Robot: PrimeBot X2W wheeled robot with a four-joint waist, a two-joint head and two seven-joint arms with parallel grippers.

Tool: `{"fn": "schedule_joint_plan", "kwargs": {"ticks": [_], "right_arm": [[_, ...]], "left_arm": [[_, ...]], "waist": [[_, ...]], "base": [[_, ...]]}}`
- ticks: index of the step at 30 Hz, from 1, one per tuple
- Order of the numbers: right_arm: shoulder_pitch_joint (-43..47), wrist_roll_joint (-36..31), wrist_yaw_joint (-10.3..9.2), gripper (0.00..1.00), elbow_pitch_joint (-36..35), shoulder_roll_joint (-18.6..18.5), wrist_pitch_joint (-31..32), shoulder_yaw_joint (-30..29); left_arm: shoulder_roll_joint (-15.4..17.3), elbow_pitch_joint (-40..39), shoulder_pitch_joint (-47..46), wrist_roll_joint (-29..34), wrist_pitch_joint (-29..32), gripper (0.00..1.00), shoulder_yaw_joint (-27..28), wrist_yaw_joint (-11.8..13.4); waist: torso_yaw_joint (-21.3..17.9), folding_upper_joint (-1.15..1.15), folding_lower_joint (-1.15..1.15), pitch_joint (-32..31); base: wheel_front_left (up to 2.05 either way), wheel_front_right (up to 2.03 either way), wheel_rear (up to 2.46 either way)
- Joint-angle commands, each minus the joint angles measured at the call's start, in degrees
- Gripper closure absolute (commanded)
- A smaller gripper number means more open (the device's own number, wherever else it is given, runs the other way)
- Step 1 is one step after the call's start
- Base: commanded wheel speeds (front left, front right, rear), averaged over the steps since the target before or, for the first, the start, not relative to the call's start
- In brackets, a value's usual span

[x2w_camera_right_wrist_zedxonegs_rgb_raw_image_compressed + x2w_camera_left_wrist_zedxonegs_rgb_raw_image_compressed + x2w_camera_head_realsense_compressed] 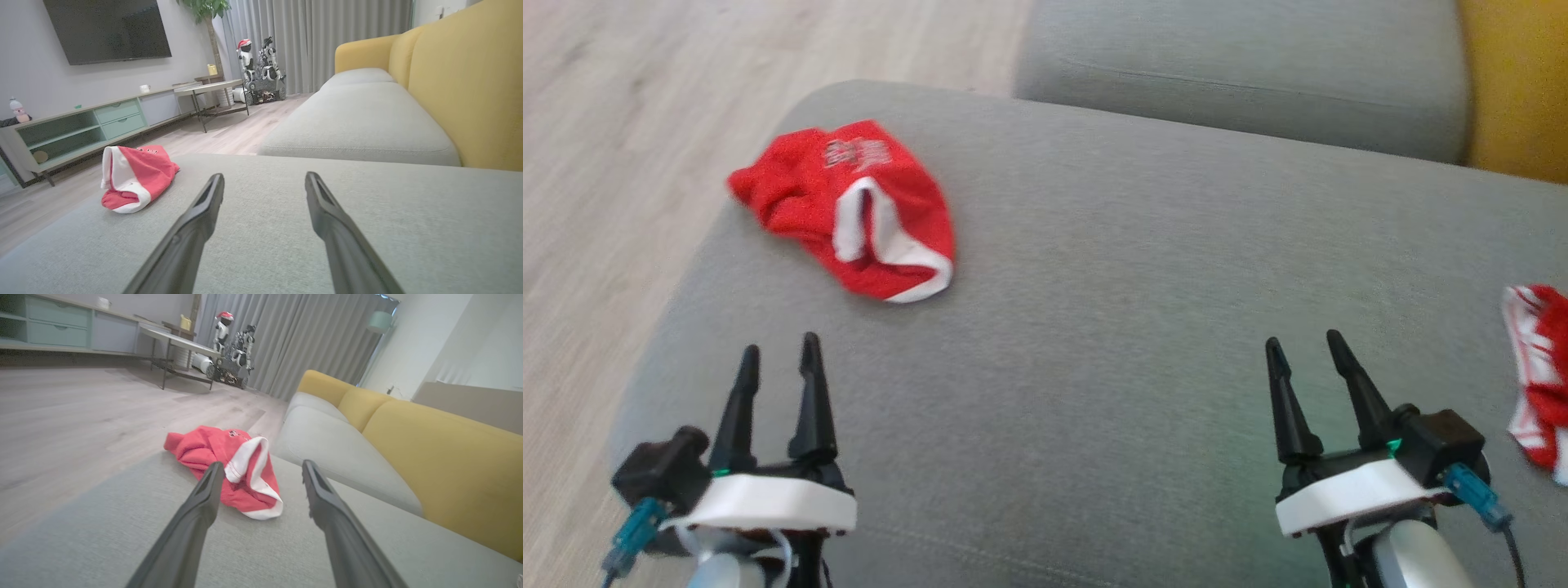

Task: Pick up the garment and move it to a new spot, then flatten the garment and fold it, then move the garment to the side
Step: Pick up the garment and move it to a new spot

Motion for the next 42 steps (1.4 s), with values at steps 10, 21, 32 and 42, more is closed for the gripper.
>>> {"fn": "schedule_joint_plan", "kwargs": {"ticks": [10,21,32,42], "right_arm": [[-2.59,1.1,-0.05,0.0,-0.72,-0.15,-0.62,3.72],[-2.63,1.5,-0.05,0.0,-0.05,-0.15,-0.62,4.92],[-4.03,-0.41,-0.05,0.0,-0.51,-0.15,-0.62,3.44],[-8.27,-4.72,-0.05,0.0,-4.14,-0.15,0.32,-2.71]], "left_arm": [[0.43,-2.23,-2.23,0.18,-0.34,0.0,4.59,0.42],[0.43,-2.34,-1.76,0.11,-0.34,0.0,5.49,0.83],[0.43,-0.6,-6.14,0.7,-0.34,0.0,9.57,-0.78],[5.75,16.78,-22.61,6.34,0.89,0.0,5.56,-6.31]], "waist": [[8.77,0.0,0.0,0.35],[9.42,0.0,0.0,0.25],[5.82,0.0,0.0,4.33],[0.1,0.0,0.0,12.9]], "base": [[0.0,0.0,0.0],[0.0,0.0,0.0],[0.0,0.0,0.0],[0.0,0.0,0.0]]}}
